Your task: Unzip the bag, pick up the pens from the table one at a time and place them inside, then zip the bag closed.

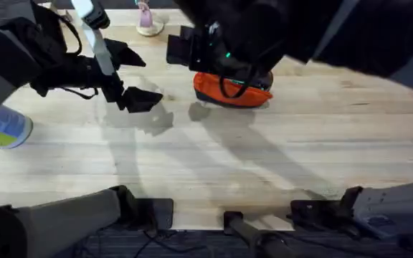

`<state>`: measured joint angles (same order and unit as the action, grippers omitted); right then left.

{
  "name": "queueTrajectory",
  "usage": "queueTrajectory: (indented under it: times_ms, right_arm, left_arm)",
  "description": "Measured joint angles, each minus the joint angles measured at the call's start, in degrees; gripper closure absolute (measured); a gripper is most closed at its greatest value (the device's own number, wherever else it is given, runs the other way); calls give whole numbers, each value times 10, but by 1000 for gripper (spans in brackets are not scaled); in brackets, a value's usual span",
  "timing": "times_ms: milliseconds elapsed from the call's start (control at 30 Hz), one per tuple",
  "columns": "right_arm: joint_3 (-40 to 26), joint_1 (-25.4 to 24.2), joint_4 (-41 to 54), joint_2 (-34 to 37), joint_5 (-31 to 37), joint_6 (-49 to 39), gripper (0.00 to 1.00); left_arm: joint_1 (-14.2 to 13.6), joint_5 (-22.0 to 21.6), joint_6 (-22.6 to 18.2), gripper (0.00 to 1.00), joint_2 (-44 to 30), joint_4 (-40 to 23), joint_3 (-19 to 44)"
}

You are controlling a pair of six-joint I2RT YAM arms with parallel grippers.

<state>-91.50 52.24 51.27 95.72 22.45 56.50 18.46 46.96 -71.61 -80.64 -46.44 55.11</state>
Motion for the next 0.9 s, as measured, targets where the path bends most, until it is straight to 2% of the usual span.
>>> queueTrajectory:
  times_ms: [233,600,900]
  right_arm:
    - [29,8,-37,0,38,32,5]
    - [36,8,-46,0,36,40,5]
    - [36,8,-46,0,6,41,6]
  left_arm:
    - [0,0,0,8,0,0,0]
    - [0,0,0,8,0,0,0]
    - [0,0,0,8,0,0,0]
